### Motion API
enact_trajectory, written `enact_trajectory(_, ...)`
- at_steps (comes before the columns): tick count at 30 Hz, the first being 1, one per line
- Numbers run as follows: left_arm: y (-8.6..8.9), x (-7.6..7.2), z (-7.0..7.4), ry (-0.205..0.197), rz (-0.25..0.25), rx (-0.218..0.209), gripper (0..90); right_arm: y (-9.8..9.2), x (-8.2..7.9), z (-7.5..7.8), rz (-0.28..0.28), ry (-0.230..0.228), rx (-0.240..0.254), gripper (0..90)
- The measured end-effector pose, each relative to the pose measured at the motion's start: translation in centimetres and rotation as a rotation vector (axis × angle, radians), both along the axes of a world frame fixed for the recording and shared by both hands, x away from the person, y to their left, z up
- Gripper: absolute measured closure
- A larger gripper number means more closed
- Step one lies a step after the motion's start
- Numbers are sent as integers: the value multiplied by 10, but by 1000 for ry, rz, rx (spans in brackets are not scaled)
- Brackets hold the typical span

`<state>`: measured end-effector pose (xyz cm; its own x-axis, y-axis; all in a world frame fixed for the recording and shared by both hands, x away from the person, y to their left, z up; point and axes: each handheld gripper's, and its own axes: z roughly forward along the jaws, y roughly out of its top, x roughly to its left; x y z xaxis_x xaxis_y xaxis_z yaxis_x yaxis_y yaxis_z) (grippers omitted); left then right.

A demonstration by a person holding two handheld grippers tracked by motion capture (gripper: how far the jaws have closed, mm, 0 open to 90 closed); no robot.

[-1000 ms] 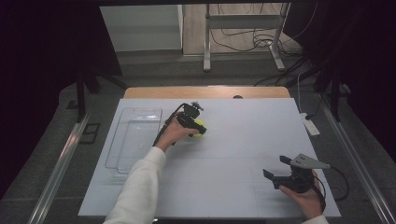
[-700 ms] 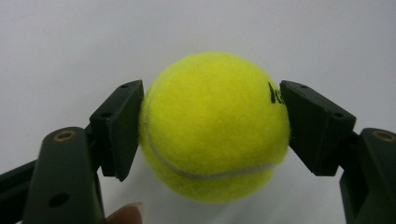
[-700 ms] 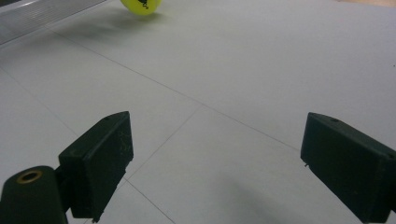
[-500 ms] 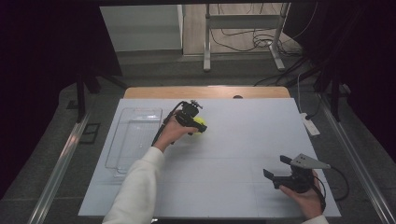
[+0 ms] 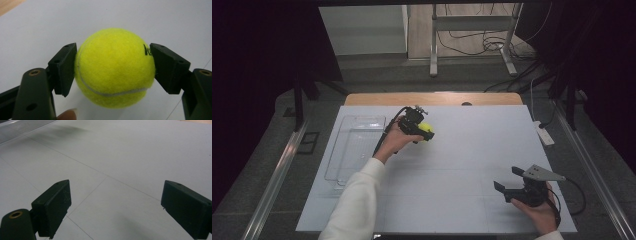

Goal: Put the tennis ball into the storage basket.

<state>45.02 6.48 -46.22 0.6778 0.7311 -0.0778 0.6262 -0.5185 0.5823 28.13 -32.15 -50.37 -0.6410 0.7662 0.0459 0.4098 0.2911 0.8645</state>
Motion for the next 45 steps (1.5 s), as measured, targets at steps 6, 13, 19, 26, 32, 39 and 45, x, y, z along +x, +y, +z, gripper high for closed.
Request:
enact_trajectory(6,1,-4,4,-16,1,-12,270,0,0,0,0,0,0,98)
enact_trajectory(13,5,-8,10,-34,3,-26,270,0,0,0,-4,0,1,98)
enact_trajectory(19,9,-13,17,-53,8,-44,270,0,0,0,-4,0,1,98)
enact_trajectory(26,15,-19,22,-70,11,-61,270,0,0,0,-4,1,1,98)
enact_trajectory(32,23,-24,28,-89,24,-86,270,0,0,0,-5,1,2,98)
enact_trajectory(39,27,-29,33,-111,29,-110,270,0,0,0,-6,0,4,98)
enact_trajectory(45,29,-31,36,-129,32,-128,270,0,0,0,-7,-1,6,98)
